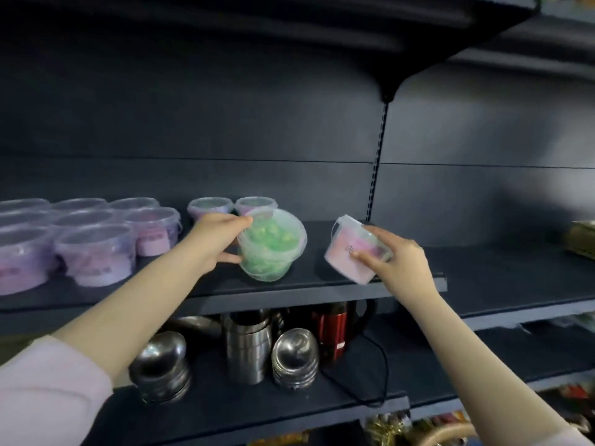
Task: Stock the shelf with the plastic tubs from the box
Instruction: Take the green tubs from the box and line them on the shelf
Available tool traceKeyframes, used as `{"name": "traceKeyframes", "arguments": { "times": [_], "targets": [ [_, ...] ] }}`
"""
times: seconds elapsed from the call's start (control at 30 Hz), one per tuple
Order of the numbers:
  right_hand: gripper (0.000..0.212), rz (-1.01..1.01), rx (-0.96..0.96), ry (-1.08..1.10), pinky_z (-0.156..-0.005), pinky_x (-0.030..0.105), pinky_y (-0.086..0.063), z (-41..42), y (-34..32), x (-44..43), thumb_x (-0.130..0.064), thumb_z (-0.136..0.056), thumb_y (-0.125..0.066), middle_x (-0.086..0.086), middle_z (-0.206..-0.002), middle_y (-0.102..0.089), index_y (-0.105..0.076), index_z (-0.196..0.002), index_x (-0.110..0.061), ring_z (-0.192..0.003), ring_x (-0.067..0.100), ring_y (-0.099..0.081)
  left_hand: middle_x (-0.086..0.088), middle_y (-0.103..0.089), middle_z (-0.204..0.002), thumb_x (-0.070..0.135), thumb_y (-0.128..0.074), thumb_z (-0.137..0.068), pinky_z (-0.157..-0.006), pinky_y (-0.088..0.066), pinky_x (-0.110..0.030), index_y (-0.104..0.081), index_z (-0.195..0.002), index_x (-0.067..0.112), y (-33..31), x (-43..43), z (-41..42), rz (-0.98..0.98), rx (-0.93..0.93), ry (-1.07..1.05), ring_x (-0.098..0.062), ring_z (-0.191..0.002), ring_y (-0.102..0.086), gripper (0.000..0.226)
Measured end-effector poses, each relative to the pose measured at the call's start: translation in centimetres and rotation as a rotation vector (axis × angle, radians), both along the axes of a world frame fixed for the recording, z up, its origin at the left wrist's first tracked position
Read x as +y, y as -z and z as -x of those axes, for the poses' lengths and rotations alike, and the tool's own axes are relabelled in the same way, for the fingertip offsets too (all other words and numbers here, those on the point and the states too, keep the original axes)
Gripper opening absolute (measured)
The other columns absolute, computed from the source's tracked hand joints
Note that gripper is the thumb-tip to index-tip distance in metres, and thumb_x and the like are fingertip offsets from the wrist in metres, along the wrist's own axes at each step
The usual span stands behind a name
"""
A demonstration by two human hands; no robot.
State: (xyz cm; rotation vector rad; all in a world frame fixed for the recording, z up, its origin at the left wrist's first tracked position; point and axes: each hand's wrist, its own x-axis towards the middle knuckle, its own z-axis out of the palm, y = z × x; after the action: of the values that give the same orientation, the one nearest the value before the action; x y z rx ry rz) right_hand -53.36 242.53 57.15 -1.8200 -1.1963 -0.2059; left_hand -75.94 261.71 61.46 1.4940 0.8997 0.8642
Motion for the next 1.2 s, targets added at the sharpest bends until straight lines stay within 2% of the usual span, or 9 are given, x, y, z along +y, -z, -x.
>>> {"name": "traceKeyframes", "arguments": {
  "times": [0.13, 0.23, 0.3, 0.43, 0.53, 0.63, 0.83, 1.0, 1.2],
  "targets": [
    [0.049, 0.028, -0.08, 0.035, -0.076, 0.006, -0.036, 1.2, 0.5, 3.8, -0.032, -0.075, -0.079, -0.006, -0.115, -0.07, -0.065, -0.122, -0.028, -0.099, 0.013, -0.061, -0.008, -0.063, -0.116, 0.026, -0.063, -0.091, -0.076, -0.057, -0.045, -0.064, -0.114, 0.012, 0.6, 4.4, 0.3, 0.014, 0.069, 0.078, -0.026, -0.109, -0.058, 0.027],
    [0.049, 0.023, -0.119, 0.073, -0.073, -0.004, -0.033, 1.5, 0.5, 5.1, -0.03, -0.073, -0.081, -0.003, -0.109, -0.072, -0.067, -0.119, -0.026, -0.089, 0.008, -0.059, -0.004, -0.067, -0.107, 0.028, -0.066, -0.089, -0.07, -0.059, -0.043, -0.065, -0.111, 0.016, 1.0, 6.8, -0.3, 0.051, 0.057, 0.111, -0.022, -0.1, -0.063, 0.025],
    [0.05, 0.044, -0.132, 0.073, -0.081, 0.001, -0.035, 1.4, 0.4, 5.7, -0.031, -0.073, -0.082, -0.003, -0.112, -0.071, -0.067, -0.12, -0.025, -0.094, 0.008, -0.059, -0.003, -0.068, -0.105, 0.029, -0.066, -0.088, -0.068, -0.059, -0.039, -0.066, -0.109, 0.019, 1.4, 8.0, -0.9, 0.063, 0.053, 0.144, -0.019, -0.096, -0.064, 0.023],
    [0.049, 0.237, -0.186, 0.055, -0.108, 0.036, -0.034, 1.0, 0.4, 6.9, -0.035, -0.078, -0.077, -0.008, -0.13, -0.061, -0.065, -0.124, -0.027, -0.124, 0.024, -0.049, 0.011, -0.061, -0.109, 0.047, -0.069, -0.081, -0.081, -0.052, -0.029, -0.052, -0.113, 0.027, 3.2, 8.9, -1.6, -0.117, 0.151, 0.318, -0.006, -0.099, -0.058, 0.041],
    [0.041, 0.238, -0.119, 0.004, -0.109, 0.033, -0.034, 0.7, 0.1, 7.7, -0.039, -0.083, -0.071, -0.007, -0.131, -0.061, -0.067, -0.121, -0.025, -0.127, 0.016, -0.048, 0.012, -0.051, -0.122, 0.064, -0.067, -0.071, -0.092, -0.045, -0.032, -0.041, -0.12, 0.036, 5.2, 8.6, -1.9, -0.437, 0.24, 0.321, -0.01, -0.114, -0.05, 0.062],
    [0.027, 0.197, -0.008, 0.026, -0.103, 0.031, -0.04, -0.5, -0.5, 8.3, -0.04, -0.087, -0.065, -0.008, -0.124, -0.065, -0.072, -0.108, -0.026, -0.119, 0.013, -0.055, 0.005, -0.034, -0.13, 0.07, -0.061, -0.071, -0.104, -0.03, -0.041, -0.043, -0.116, 0.047, 5.9, 8.1, -2.8, -0.76, 0.411, 0.203, -0.022, -0.122, -0.029, 0.053],
    [0.016, 0.374, -0.042, 0.281, -0.109, 0.043, -0.018, -4.5, -1.2, 10.1, -0.048, -0.091, -0.052, -0.007, -0.129, -0.056, -0.066, -0.099, -0.049, -0.134, 0.023, -0.03, 0.002, -0.027, -0.149, 0.053, -0.058, -0.086, -0.116, -0.01, -0.044, -0.056, -0.122, 0.049, 4.5, 9.5, -6.0, -0.794, 0.467, 0.355, -0.022, -0.139, -0.013, 0.036],
    [0.023, 0.424, -0.017, 0.33, -0.104, 0.043, -0.023, -9.0, -1.1, 12.6, -0.044, -0.093, -0.046, -0.004, -0.138, -0.05, -0.063, -0.107, -0.049, -0.128, 0.031, -0.033, 0.001, -0.044, -0.138, 0.026, -0.053, -0.096, -0.114, -0.02, -0.037, -0.061, -0.123, 0.033, 4.9, 10.6, -11.4, -0.846, 0.384, 0.299, -0.018, -0.133, -0.033, 0.03],
    [0.027, 0.427, 0.11, 0.179, -0.101, 0.039, -0.028, -14.2, -1.3, 18.2, -0.03, -0.095, -0.036, 0.003, -0.125, -0.06, -0.062, -0.103, -0.028, -0.125, 0.033, -0.04, 0.014, -0.053, -0.129, 0.006, -0.045, -0.092, -0.087, -0.02, -0.026, -0.061, -0.118, 0.037, 4.8, 13.6, -16.8, -1.061, 0.566, 0.02, -0.019, -0.116, -0.036, 0.044]
  ]
}}
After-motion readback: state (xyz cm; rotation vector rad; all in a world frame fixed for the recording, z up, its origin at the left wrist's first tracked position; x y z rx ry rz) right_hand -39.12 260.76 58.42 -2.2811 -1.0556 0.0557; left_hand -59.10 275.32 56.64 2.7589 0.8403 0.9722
